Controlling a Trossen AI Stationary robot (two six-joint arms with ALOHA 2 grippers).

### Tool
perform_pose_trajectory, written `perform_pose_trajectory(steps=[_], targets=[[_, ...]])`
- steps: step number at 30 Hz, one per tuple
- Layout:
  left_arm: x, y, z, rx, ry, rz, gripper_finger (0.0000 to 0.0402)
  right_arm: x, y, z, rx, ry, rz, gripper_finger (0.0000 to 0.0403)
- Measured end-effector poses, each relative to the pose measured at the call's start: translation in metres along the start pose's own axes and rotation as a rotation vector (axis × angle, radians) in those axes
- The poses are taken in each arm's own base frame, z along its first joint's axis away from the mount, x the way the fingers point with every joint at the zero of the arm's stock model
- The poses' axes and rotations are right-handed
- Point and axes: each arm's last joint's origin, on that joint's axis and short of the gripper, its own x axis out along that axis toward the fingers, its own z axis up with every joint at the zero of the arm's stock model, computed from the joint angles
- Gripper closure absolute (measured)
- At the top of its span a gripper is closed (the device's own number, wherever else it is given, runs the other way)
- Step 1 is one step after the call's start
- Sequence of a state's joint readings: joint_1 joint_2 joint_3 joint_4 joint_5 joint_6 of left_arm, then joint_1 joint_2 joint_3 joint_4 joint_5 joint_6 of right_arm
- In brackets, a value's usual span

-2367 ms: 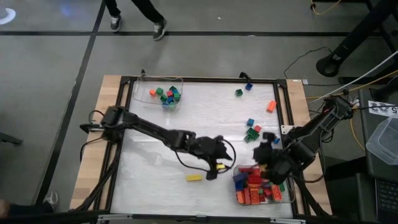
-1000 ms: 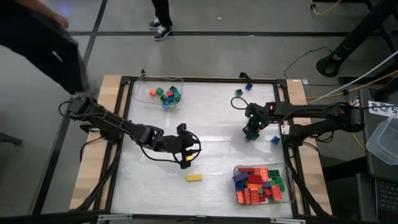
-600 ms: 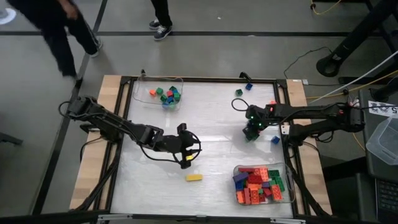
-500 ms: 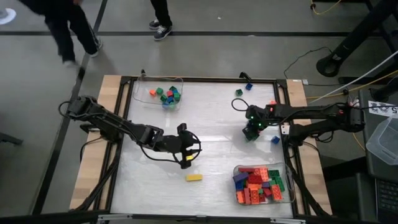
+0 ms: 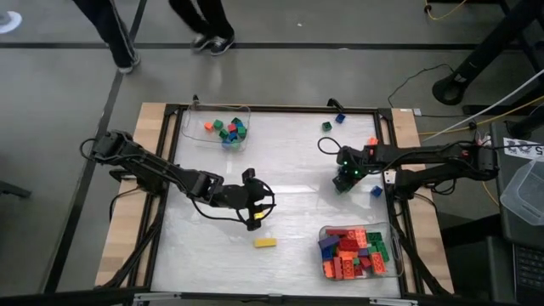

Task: Sort blocks by size
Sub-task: Put the rectangular green game piece into the bottom transparent bin

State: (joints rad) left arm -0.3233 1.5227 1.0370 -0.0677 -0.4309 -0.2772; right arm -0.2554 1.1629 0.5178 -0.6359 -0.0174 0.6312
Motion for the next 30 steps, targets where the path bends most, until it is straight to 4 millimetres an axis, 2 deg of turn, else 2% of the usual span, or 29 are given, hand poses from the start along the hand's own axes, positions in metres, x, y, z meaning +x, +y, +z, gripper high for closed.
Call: perform_pose_trajectory(steps=[8,15,18,23,26,30], targets=[[0.000,0.000,0.000,0.000,0.000,0.000,0.0257,0.007,-0.003,-0.004,0.000,-0.006,0.006,0.0250],[0.000,0.000,0.000,-0.003,0.000,0.000,0.0257,0.007,-0.001,-0.002,-0.004,-0.040,0.031,0.0319],[0.000,0.000,0.000,-0.003,0.000,0.000,0.0257,0.005,0.000,0.000,-0.013,-0.033,0.026,0.0320],[0.000,0.000,0.000,-0.004,0.000,0.000,0.0257,-0.016,0.007,0.009,-0.032,0.000,0.007,0.0314],[0.000,0.000,0.000,-0.004,0.000,0.000,0.0257,-0.035,0.014,0.016,-0.041,0.047,0.011,0.0300],[0.000,0.000,0.000,-0.004,0.000,0.000,0.0257,-0.064,0.025,0.023,-0.050,0.107,0.067,0.0307]])
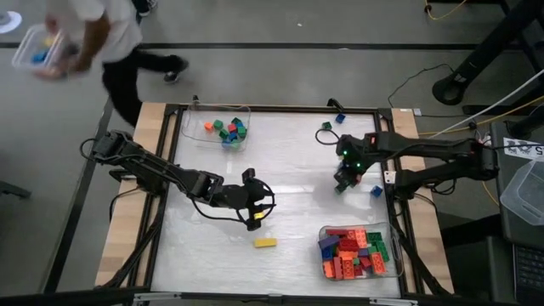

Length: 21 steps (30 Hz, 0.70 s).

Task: Sort blocks by size
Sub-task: Put the rectangular green game piece into the bottom transparent bin

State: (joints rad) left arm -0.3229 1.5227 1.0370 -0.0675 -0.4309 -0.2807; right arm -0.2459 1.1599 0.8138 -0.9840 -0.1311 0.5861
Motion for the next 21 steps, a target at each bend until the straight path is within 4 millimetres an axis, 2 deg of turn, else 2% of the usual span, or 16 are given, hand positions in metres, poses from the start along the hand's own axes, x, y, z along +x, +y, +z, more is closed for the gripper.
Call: perform_pose_trajectory(steps=[4,8,11,15,21], targets=[[0.000,0.000,0.000,0.000,0.001,0.000,0.0257,-0.027,0.024,-0.001,-0.072,0.018,0.098,0.0314],[0.000,0.000,0.000,0.001,0.002,0.000,0.0257,-0.046,0.056,-0.016,-0.170,0.033,0.196,0.0304],[0.000,0.000,0.000,0.004,0.003,0.001,0.0257,-0.053,0.079,-0.037,-0.247,0.063,0.241,0.0301],[0.000,0.000,0.000,0.030,0.003,0.000,0.0257,-0.054,0.099,-0.075,-0.328,0.145,0.263,0.0299],[0.000,0.000,0.000,0.033,0.002,0.001,0.0257,-0.057,0.117,-0.123,-0.286,0.222,0.287,0.0291]])
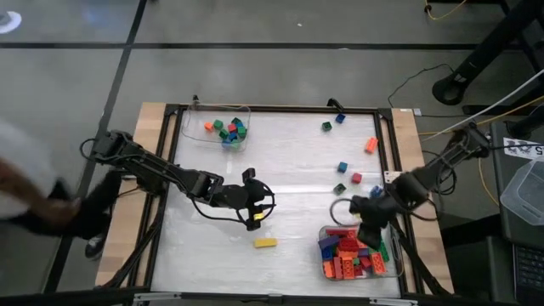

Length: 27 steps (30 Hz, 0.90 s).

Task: Sort blocks by size
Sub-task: Put the rectangular green game piece into the bottom transparent bin

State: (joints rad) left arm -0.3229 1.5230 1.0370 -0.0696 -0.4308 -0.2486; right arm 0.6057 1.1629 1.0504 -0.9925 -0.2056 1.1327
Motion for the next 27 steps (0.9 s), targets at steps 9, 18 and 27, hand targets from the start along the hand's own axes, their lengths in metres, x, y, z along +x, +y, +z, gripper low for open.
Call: perform_pose_trajectory(steps=[9,18,27], targets=[[0.000,0.000,0.000,-0.008,-0.001,0.000,0.0257,0.005,0.021,-0.027,0.017,-0.066,0.069,0.0268],[0.000,-0.001,0.000,-0.009,0.000,-0.005,0.0257,0.006,0.015,-0.026,0.096,-0.178,-0.024,0.0198],[-0.003,-0.006,-0.004,-0.006,0.020,-0.018,0.0257,0.030,0.022,-0.030,0.015,-0.104,-0.094,0.0176]])
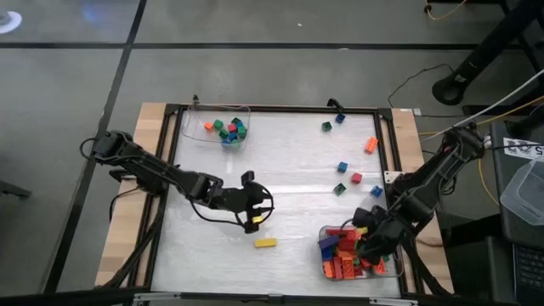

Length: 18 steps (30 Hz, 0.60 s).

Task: Sort blocks by size
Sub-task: Put the rectangular green game piece into the bottom transparent bin

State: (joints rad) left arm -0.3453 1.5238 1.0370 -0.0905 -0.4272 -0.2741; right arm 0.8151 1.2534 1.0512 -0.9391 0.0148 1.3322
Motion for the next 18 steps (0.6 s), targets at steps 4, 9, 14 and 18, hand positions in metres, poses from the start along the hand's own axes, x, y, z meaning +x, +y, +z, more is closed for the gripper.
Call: perform_pose_trajectory(steps=[4,9,14,18], targets=[[-0.001,-0.003,-0.002,0.002,0.008,-0.009,0.0257,0.015,0.003,0.000,-0.149,0.000,-0.064,0.0176],[-0.003,-0.006,-0.002,-0.006,0.006,-0.017,0.0257,0.032,0.005,0.002,-0.215,-0.004,-0.147,0.0175],[0.005,-0.012,0.002,-0.106,-0.071,-0.044,0.0257,0.048,0.008,0.002,-0.206,0.080,-0.165,0.0175],[0.031,-0.027,0.007,-0.123,-0.274,-0.105,0.0257,0.051,0.006,0.011,-0.169,0.088,-0.166,0.0175]])
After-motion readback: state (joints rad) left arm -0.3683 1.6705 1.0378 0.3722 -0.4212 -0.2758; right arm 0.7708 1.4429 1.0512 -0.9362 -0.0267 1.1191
